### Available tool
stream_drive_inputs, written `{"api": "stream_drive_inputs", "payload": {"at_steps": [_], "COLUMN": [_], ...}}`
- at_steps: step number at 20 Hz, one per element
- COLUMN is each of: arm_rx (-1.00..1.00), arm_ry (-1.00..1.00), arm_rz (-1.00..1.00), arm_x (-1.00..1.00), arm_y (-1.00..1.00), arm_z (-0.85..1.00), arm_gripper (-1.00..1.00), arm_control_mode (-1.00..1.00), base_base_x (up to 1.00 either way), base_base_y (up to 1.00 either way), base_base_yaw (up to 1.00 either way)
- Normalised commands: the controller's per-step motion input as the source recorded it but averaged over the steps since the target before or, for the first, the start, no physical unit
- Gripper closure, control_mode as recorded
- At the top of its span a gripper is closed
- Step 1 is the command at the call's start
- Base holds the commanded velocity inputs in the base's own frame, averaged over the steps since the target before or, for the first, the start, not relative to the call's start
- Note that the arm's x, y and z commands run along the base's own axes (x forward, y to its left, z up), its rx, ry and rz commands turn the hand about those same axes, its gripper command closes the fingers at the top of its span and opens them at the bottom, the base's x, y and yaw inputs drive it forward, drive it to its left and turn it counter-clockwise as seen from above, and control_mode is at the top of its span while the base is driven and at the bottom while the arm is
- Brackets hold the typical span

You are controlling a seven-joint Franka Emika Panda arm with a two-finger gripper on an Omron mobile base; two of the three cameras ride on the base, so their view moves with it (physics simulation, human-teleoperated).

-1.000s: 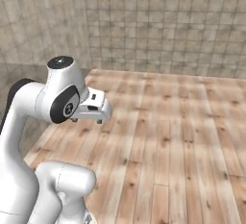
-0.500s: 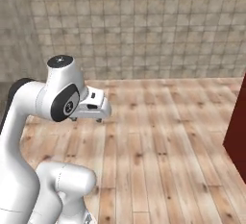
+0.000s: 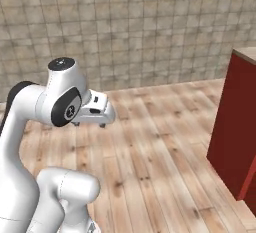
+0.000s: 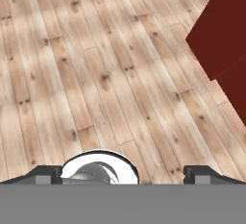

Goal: Pick the bowl and tupperware and place them in the sink. Then turn on the water.

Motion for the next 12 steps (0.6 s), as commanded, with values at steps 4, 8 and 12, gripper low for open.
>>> {"api": "stream_drive_inputs", "payload": {"at_steps": [4,8,12], "arm_rx": [0.0,0.0,0.0], "arm_ry": [0.0,0.0,0.0], "arm_rz": [0.0,0.0,0.0], "arm_x": [0.0,0.0,0.0], "arm_y": [0.0,0.0,0.0], "arm_z": [0.0,0.0,0.0], "arm_gripper": [-1.0,-1.0,-1.0], "arm_control_mode": [1.0,1.0,1.0], "base_base_x": [0.97,0.88,0.78], "base_base_y": [-0.29,-0.41,-0.63], "base_base_yaw": [-0.42,-0.41,-0.36]}}
